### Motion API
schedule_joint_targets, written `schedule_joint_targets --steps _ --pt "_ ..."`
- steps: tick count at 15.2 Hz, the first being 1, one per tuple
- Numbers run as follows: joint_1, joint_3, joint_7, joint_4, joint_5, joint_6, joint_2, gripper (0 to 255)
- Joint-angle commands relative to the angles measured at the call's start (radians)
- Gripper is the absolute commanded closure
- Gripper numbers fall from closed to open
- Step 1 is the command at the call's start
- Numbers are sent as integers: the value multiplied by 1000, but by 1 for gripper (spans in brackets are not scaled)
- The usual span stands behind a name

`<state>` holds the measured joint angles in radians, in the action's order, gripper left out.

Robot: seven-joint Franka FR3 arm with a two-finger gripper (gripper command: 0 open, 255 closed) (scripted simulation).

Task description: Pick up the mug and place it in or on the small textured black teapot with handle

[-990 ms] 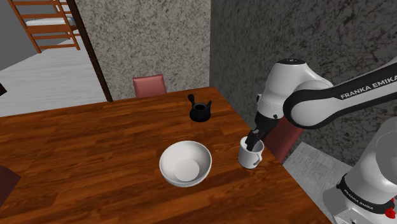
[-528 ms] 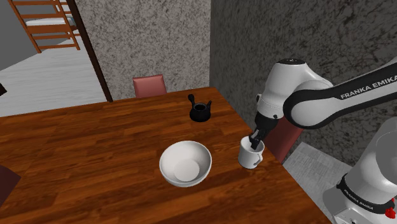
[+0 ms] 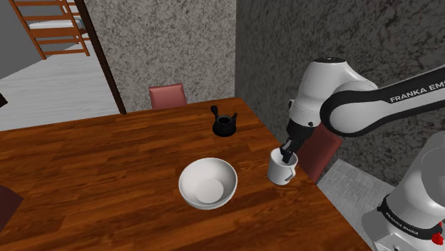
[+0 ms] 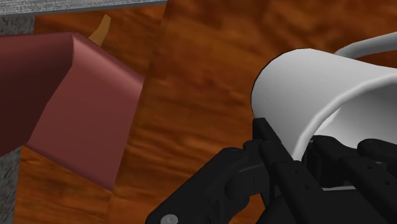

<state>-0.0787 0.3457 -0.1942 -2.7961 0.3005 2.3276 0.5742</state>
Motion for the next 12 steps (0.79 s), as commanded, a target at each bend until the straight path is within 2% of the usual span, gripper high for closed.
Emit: schedule_joint_targets --steps 1,12 --pt "0 -5 -2 14 -4 -34 20 255" --pt "8 -37 -12 115 -33 -216 102 255"
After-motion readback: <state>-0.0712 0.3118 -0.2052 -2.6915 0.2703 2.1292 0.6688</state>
